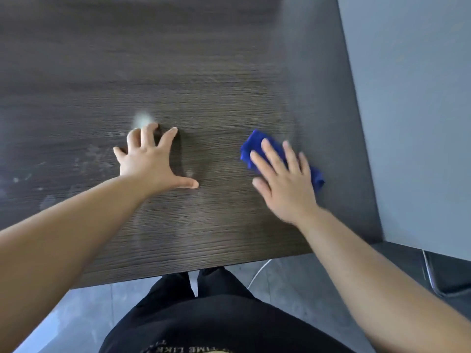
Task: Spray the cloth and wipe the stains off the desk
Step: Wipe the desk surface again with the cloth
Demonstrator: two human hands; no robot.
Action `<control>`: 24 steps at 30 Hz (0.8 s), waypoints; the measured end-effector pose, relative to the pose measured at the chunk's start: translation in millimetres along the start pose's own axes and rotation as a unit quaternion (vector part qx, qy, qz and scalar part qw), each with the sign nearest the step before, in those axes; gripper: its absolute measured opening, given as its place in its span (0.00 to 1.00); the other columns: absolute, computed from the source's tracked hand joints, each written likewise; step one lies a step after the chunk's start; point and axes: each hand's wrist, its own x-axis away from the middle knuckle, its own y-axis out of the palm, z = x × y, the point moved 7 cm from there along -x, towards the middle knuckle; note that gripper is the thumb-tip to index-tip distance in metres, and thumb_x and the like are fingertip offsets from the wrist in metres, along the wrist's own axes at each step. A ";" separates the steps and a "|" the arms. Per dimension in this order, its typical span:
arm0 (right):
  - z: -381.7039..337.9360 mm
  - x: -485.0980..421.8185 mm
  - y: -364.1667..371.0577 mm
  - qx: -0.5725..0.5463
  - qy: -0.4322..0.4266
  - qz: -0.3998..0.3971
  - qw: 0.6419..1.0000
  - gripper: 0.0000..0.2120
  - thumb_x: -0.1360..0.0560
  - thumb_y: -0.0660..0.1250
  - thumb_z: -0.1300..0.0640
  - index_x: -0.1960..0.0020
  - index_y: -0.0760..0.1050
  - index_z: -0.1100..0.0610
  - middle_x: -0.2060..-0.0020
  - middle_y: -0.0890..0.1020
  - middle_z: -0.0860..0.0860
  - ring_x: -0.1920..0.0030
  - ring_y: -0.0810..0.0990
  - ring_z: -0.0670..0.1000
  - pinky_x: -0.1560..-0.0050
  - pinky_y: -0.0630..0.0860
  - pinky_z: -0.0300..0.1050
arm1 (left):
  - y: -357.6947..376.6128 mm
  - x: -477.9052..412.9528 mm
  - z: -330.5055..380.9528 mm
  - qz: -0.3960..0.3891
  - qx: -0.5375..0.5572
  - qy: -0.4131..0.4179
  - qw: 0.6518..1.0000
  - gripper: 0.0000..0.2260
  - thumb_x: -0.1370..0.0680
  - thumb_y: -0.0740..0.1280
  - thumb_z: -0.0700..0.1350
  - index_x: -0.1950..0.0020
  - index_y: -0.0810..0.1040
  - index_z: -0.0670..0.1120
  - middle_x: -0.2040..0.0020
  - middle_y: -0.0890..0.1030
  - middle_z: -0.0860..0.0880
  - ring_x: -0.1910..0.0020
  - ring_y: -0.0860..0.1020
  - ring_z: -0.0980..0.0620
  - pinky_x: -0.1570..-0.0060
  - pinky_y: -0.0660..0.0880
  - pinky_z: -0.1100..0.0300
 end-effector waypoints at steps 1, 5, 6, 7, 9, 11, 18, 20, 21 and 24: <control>11.2 -26.2 -5.6 -0.001 0.032 -0.008 0.999 0.26 0.20 0.47 0.40 0.24 0.56 0.46 0.23 0.54 0.47 0.25 0.53 0.61 0.29 0.53 0.65 | 1.1 -0.5 0.8 -0.003 -0.001 0.001 1.000 0.54 0.45 0.73 0.70 0.26 0.52 0.59 0.27 0.51 0.49 0.28 0.49 0.42 0.33 0.52 0.31; 28.6 -125.2 -21.9 -0.058 0.214 -0.013 0.975 0.27 0.19 0.42 0.40 0.23 0.41 0.45 0.23 0.39 0.46 0.24 0.40 0.60 0.27 0.41 0.62 | -1.0 -3.5 3.6 0.001 -0.008 -0.008 1.000 0.54 0.46 0.74 0.69 0.26 0.53 0.58 0.28 0.54 0.48 0.29 0.51 0.42 0.34 0.56 0.31; 20.3 -134.1 -23.5 -0.072 0.240 -0.009 0.968 0.27 0.19 0.42 0.40 0.23 0.40 0.45 0.23 0.38 0.46 0.24 0.39 0.60 0.27 0.40 0.63 | -0.7 -4.2 3.5 0.001 -0.009 -0.009 1.000 0.54 0.47 0.74 0.69 0.26 0.53 0.58 0.28 0.54 0.48 0.29 0.51 0.42 0.34 0.56 0.31; 6.7 -134.9 -22.4 -0.078 0.240 -0.008 0.968 0.27 0.19 0.42 0.40 0.23 0.40 0.45 0.23 0.38 0.46 0.24 0.39 0.60 0.27 0.40 0.64 | -0.1 -4.8 3.2 0.001 -0.007 -0.008 1.000 0.55 0.47 0.74 0.69 0.26 0.54 0.58 0.28 0.54 0.48 0.29 0.51 0.43 0.34 0.56 0.31; -29.2 -117.0 -15.5 -0.062 0.153 0.004 0.986 0.27 0.19 0.42 0.40 0.23 0.44 0.45 0.23 0.42 0.46 0.24 0.41 0.61 0.28 0.41 0.63 | 0.1 -4.8 2.1 0.003 -0.001 -0.009 1.000 0.55 0.47 0.75 0.69 0.26 0.54 0.57 0.28 0.54 0.48 0.29 0.50 0.42 0.34 0.54 0.30; -56.9 -78.5 -10.6 -0.032 -0.011 0.016 0.999 0.27 0.21 0.44 0.39 0.23 0.54 0.45 0.23 0.51 0.48 0.24 0.49 0.62 0.28 0.48 0.64 | 0.8 -4.8 2.9 0.002 -0.002 -0.006 1.000 0.54 0.47 0.75 0.69 0.26 0.54 0.57 0.28 0.54 0.48 0.29 0.50 0.42 0.35 0.55 0.30; 20.1 -118.3 -22.2 -0.011 0.094 0.003 0.995 0.26 0.19 0.43 0.40 0.23 0.50 0.44 0.23 0.48 0.46 0.24 0.47 0.60 0.28 0.48 0.64 | 1.6 -5.6 3.9 -0.020 0.002 -0.005 1.000 0.54 0.46 0.75 0.68 0.26 0.53 0.58 0.27 0.52 0.48 0.29 0.49 0.41 0.35 0.53 0.28; 8.4 -146.8 -25.6 -0.058 0.233 0.000 0.971 0.27 0.19 0.43 0.40 0.22 0.44 0.45 0.23 0.41 0.46 0.24 0.41 0.60 0.28 0.42 0.64 | 1.6 -3.6 2.7 -0.024 0.000 -0.002 1.000 0.53 0.44 0.74 0.69 0.26 0.52 0.58 0.27 0.52 0.48 0.28 0.48 0.41 0.35 0.53 0.28; -11.4 -153.7 -27.3 -0.073 0.254 0.001 0.965 0.28 0.20 0.43 0.39 0.22 0.43 0.46 0.23 0.40 0.47 0.24 0.40 0.61 0.28 0.40 0.65 | 0.8 -2.3 3.0 -0.024 -0.001 0.002 1.000 0.52 0.43 0.73 0.69 0.26 0.52 0.58 0.26 0.52 0.48 0.28 0.48 0.41 0.35 0.53 0.29; -94.1 -144.7 -15.5 -0.054 0.084 -0.005 0.995 0.28 0.20 0.44 0.39 0.22 0.47 0.46 0.22 0.44 0.48 0.24 0.42 0.62 0.28 0.42 0.65 | -13.7 -0.2 -6.5 0.005 0.069 0.024 0.997 0.38 0.34 0.70 0.64 0.28 0.61 0.57 0.28 0.59 0.49 0.29 0.55 0.43 0.34 0.62 0.38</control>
